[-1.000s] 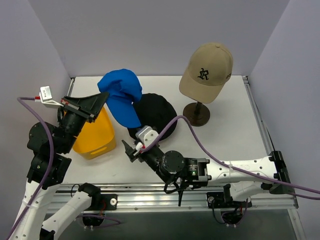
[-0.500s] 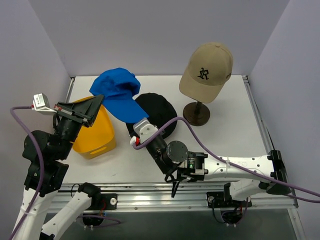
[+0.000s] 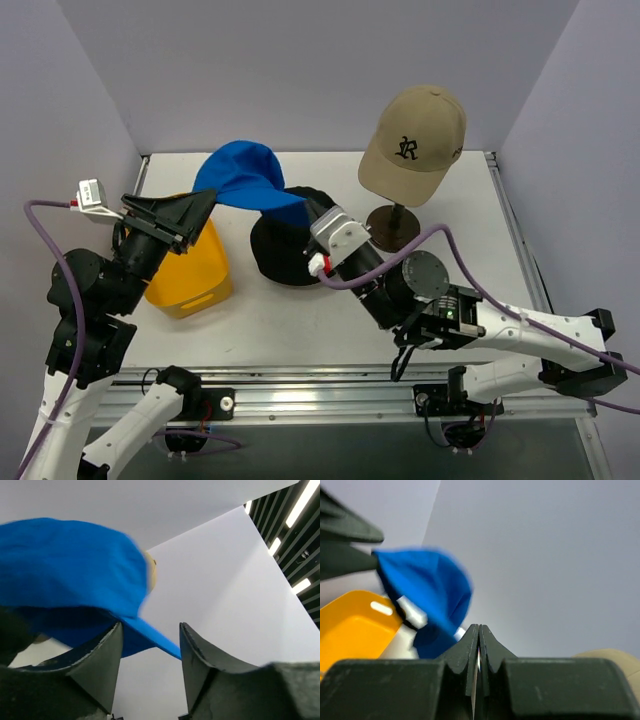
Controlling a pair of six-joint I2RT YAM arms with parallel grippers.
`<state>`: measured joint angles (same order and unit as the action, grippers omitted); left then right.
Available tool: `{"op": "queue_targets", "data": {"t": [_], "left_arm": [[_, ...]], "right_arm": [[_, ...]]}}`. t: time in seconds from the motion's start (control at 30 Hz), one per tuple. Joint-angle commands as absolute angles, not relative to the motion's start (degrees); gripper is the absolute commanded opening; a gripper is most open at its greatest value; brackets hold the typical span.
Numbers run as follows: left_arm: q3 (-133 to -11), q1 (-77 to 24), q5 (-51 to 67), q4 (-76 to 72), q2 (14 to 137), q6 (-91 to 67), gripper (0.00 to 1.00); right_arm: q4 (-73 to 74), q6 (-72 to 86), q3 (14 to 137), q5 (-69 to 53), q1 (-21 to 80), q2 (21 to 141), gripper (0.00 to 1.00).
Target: Stack the hats
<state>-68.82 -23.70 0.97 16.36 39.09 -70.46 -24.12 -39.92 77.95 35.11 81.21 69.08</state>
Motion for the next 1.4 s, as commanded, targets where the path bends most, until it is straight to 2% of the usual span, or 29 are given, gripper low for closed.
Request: {"op": "queue_targets", "data": {"t": [0.0, 0.03, 0.17, 0.23, 0.37, 0.4, 0.43, 0.5, 0.57, 0.6, 0.73, 0.9, 1.17, 1.37], "left_arm": [[-70.7, -23.9, 4.4, 18.7, 40.6, -65.8, 0.58], [-72.7, -23.9, 4.9, 19.7, 41.0, -64.8, 0.65], [-75.3, -23.9, 6.1, 24.4, 42.4, -60.4, 0.76], [-73.7, -23.8, 8.2, 22.3, 42.2, -58.8, 0.67], [-73.6, -23.9, 9.4, 23.0, 43.8, -55.0, 0.38], [-76.2, -23.8, 8.4, 26.8, 44.5, -54.1, 0.38], [-77.9, -23.9, 7.7, 29.2, 45.3, -51.3, 0.39], [-82.2, -23.9, 3.3, 40.0, 47.9, -46.5, 0.48], [-80.9, -23.8, -2.3, 44.4, 47.8, -44.4, 0.5], [-79.2, -23.9, -5.2, 45.4, 47.2, -43.9, 0.55], [-66.9, -23.9, -11.2, 45.3, 45.7, -43.5, 0.63], [-60.1, -23.8, -11.7, 41.7, 46.0, -49.3, 0.73], [-51.7, -23.9, -10.1, 33.1, 49.0, -62.7, 0.75], [-46.1, -24.6, -13.2, 28.0, 48.9, -70.6, 0.77]], "right_arm": [[-20.1, -42.9, 83.1, 33.7, 79.8, 67.8, 0.0], [-19.3, -43.7, 83.8, 34.1, 79.2, 68.0, 0.0], [-18.4, -46.5, 88.8, 32.0, 75.7, 70.4, 0.0], [-15.2, -47.0, 93.8, 31.2, 74.1, 73.8, 0.0], [-9.9, -42.2, 96.3, 30.9, 74.3, 77.3, 0.0], [-9.6, -40.8, 95.6, 30.1, 74.3, 77.2, 0.0], [-8.0, -37.7, 95.2, 30.1, 74.3, 77.0, 0.0], [-7.1, -34.6, 92.7, 30.7, 74.6, 75.5, 0.0], [-8.8, -29.5, 89.1, 30.1, 74.5, 73.1, 0.0], [-9.6, -27.6, 85.5, 29.4, 74.6, 71.8, 0.0], [-8.8, -19.0, 80.9, 24.9, 75.4, 66.7, 0.03], [-10.3, -17.4, 73.6, 26.8, 79.0, 61.9, 0.04], [-11.2, -15.5, 66.7, 28.9, 81.3, 55.6, 0.04], [-11.4, -14.2, 65.5, 29.4, 82.0, 52.2, 0.04]]}}
